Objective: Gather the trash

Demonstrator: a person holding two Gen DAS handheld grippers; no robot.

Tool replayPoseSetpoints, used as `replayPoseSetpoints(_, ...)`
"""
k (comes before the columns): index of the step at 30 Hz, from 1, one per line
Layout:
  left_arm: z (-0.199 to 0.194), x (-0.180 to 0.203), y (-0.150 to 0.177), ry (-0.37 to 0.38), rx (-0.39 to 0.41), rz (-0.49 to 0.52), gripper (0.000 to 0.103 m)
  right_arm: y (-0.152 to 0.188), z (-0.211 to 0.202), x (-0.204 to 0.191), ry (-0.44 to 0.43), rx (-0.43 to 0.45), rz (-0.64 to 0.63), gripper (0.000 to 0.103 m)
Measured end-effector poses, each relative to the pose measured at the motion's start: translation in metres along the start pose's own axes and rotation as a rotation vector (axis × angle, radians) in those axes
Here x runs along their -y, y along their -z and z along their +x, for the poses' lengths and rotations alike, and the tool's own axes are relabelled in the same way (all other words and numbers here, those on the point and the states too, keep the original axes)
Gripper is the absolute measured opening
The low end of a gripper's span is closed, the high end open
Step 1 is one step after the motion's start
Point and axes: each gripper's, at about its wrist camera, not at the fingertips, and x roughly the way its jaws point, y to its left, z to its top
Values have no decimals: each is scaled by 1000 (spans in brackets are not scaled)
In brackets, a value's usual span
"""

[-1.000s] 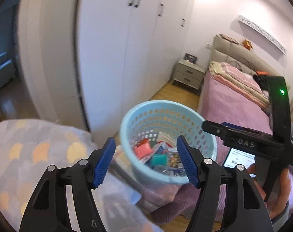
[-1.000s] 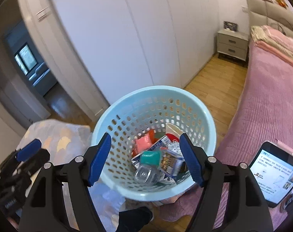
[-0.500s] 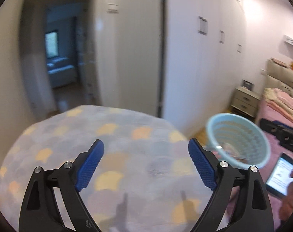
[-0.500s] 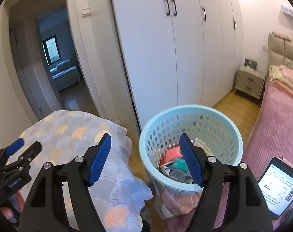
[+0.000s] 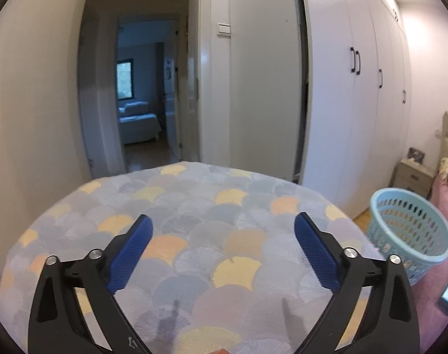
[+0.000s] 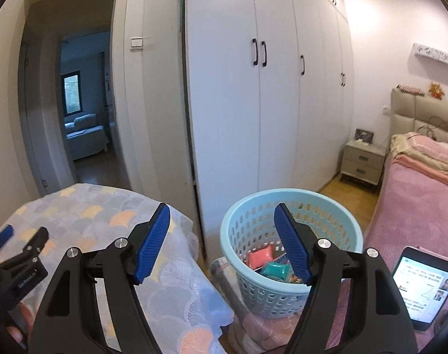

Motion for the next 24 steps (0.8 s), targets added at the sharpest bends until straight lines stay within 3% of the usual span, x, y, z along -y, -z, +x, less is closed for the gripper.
replayPoseSetpoints(5,0,0,4,15,-11,-10,95,11,-3,-1,38,6,-17,69)
replayPoseSetpoints(24,-1,4,7,30,-19,-10,95,22,5,-1,0,-61,-14,70)
